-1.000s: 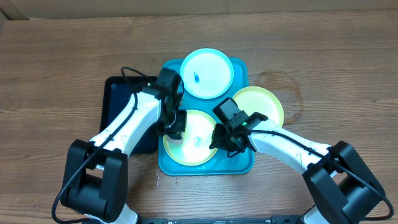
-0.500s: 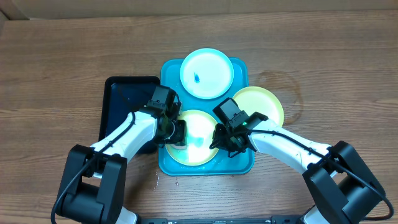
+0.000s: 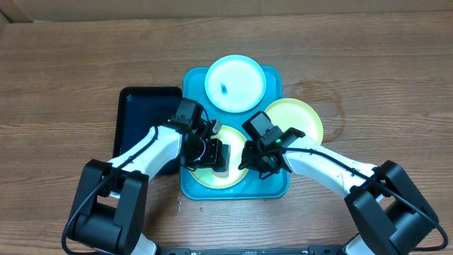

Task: Clean dirty plates on tray and stack at the side
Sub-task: 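Scrub the blue stain with the sponge while the right gripper holds the plate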

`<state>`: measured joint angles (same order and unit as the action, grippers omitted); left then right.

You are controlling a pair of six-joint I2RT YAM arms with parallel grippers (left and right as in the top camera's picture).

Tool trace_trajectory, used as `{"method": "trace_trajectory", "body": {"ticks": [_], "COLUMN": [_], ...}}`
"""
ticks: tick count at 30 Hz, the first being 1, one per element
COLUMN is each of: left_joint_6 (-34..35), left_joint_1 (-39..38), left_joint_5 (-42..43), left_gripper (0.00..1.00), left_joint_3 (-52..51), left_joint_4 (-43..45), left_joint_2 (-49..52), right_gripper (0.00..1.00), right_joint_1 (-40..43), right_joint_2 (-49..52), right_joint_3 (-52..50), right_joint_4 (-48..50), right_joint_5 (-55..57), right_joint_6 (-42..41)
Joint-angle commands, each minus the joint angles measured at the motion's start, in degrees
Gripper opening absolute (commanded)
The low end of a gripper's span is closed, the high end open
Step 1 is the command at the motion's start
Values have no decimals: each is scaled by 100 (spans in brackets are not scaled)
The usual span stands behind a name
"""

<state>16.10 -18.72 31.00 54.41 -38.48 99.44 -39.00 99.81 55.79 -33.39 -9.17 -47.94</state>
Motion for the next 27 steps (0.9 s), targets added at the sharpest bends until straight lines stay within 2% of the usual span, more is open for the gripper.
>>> {"method": "trace_trajectory", "body": {"ticks": [1, 6, 10, 13, 18, 27], "left_joint_6": [-162, -175, -168, -127, -83, -245], "left_joint_1": [-4, -11, -46, -61, -70, -291], "left_joint_5": [-308, -1373, -2321, -2608, -2411, -566], "left_gripper": [4, 4, 4, 4, 4, 4], "left_joint_3": [715, 1102, 1036, 780, 367, 328], "left_joint_4": [-431, -942, -1204, -1104, -625, -269], "left_joint_2": [-153, -463, -387, -219, 201, 658], "right_gripper": [4, 4, 4, 4, 4, 4], "right_joint_1": [-20, -20, -20, -20, -20, -20], "right_joint_2": [9, 9, 9, 9, 9, 9], "right_joint_3": [-9, -9, -9, -9, -9, -9], "right_joint_4": [39, 42, 79, 74, 81, 79], "right_joint_5": [-31, -28, -31, 9, 9, 9], "right_joint_6": [20, 17, 17, 17, -4, -4]}}
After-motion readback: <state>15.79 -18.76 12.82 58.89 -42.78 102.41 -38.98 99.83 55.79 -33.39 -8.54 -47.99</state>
